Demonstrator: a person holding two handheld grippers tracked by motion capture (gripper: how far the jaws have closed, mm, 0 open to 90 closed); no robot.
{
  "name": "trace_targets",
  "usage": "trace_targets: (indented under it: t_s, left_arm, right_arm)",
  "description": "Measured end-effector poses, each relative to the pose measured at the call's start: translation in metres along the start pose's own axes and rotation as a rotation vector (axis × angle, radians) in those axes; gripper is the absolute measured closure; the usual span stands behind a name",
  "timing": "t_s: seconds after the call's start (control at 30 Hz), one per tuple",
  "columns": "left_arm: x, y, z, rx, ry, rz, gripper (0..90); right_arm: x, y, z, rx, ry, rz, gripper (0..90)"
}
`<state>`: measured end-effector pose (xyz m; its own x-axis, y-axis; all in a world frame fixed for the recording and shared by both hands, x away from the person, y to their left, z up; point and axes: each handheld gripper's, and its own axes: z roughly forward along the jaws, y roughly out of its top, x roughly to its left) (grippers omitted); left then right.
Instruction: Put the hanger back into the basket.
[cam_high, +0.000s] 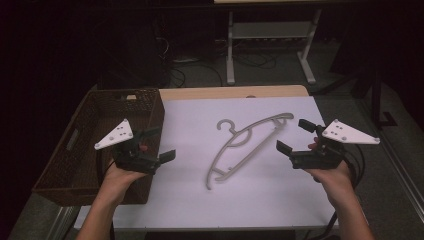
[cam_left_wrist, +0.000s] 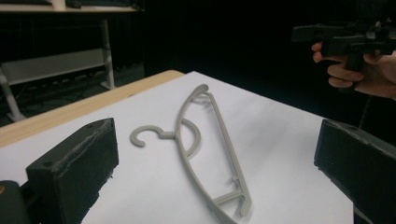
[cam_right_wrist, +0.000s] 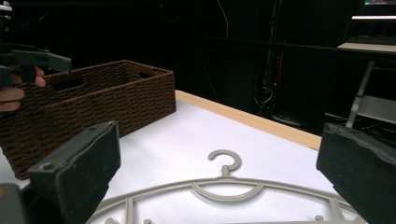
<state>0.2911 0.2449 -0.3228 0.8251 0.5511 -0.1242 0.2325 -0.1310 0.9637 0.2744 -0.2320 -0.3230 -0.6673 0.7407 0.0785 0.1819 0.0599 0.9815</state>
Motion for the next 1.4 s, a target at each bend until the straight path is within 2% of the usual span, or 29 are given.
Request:
trace_targets:
  t_s: [0.2,0.27,0.33,0.43,0.53,0.77,1.03,1.2,1.37,1.4]
  left_arm:
    - [-0.011,0.0,0.013,0.055,-0.011,0.014,0.0]
    - [-0.016,-0.002,0.021,0.088,-0.018,0.021,0.0]
    - [-0.019,-0.002,0.024,0.093,-0.023,0.023,0.0]
    - [-0.023,-0.006,0.032,0.128,-0.026,0.036,0.0]
    - [-0.026,-0.012,0.041,0.158,-0.036,0.046,0.0]
    - [-0.025,-0.036,0.062,0.238,-0.05,0.036,0.0]
    - [-0.025,-0.058,0.077,0.289,-0.062,0.038,0.0]
    - [-0.025,-0.065,0.078,0.295,-0.063,0.032,0.0]
    - [-0.025,-0.068,0.078,0.297,-0.062,0.031,0.0]
    - [-0.025,-0.069,0.078,0.296,-0.063,0.031,0.0]
  right_arm:
    - [0.0,-0.001,0.002,0.017,-0.005,-0.012,0.0]
    - [0.0,-0.004,0.005,0.038,-0.002,-0.01,0.0]
    - [0.0,-0.005,0.007,0.044,0.0,-0.013,0.0]
    - [0.002,-0.011,0.014,0.083,0.008,-0.012,0.0]
    - [0.003,-0.017,0.02,0.112,0.019,-0.013,0.0]
    - [0.005,-0.03,0.036,0.205,0.036,-0.018,0.0]
    - [0.002,-0.042,0.049,0.281,0.033,-0.019,0.0]
    - [0.001,-0.043,0.055,0.303,0.031,-0.021,0.9]
    - [-0.004,-0.045,0.068,0.335,0.028,-0.024,7.7]
    - [-0.008,-0.045,0.074,0.353,0.018,-0.018,12.8]
